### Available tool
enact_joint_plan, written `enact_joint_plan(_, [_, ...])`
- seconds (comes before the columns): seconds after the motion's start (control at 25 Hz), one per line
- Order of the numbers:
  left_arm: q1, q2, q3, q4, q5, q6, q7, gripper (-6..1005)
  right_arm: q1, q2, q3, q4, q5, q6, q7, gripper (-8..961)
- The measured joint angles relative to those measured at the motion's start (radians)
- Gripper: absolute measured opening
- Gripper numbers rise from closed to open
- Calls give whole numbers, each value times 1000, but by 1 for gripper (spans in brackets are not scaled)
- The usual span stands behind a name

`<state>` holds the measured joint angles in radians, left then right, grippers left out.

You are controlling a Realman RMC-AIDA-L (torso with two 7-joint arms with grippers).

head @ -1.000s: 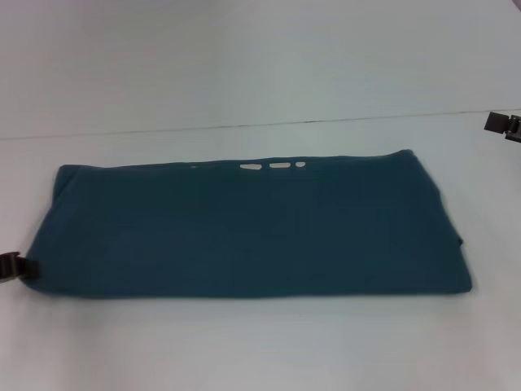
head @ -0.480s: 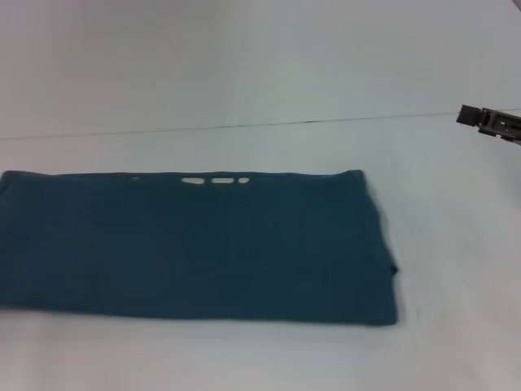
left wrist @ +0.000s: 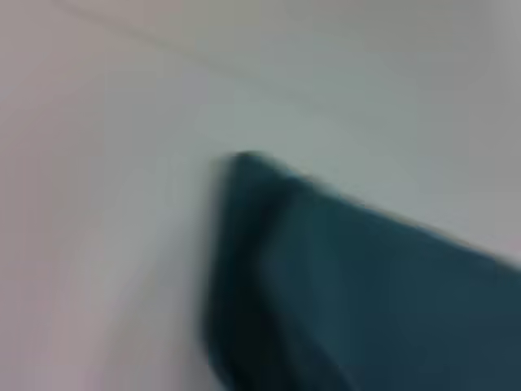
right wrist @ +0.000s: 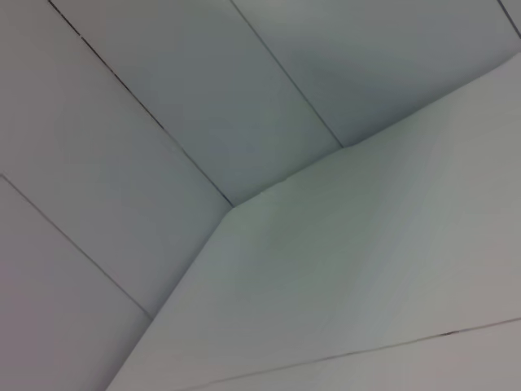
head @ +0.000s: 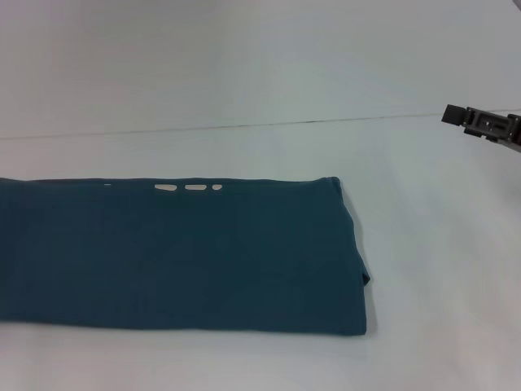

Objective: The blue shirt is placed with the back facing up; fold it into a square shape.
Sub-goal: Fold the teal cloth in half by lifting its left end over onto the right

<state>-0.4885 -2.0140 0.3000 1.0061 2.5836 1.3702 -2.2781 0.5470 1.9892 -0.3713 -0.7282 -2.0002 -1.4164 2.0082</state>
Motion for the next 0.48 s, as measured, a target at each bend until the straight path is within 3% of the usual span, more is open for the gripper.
enact_joint_plan(0.08, [-20,-5,9,0,-91,92,25,2,-3,1,2,5,0,1,-7,899])
enact_joint_plan(0.2, [-61,-32,65,-9,-249,209,57,2,-12,3,7,23,14,1,-31,899])
enact_joint_plan(0.36, [-145,-87,235,-66,-448,232,70,3,-38,1,8,51,67,-1,-68,899])
enact_joint_plan(0.44, [-231,-139,350,-133,-547,182,96,3,-52,-3,8,54,88,-8,-78,900])
enact_joint_plan(0.48, [-278,-155,411,-193,-597,136,117,3,-65,-8,8,55,97,-17,-86,900])
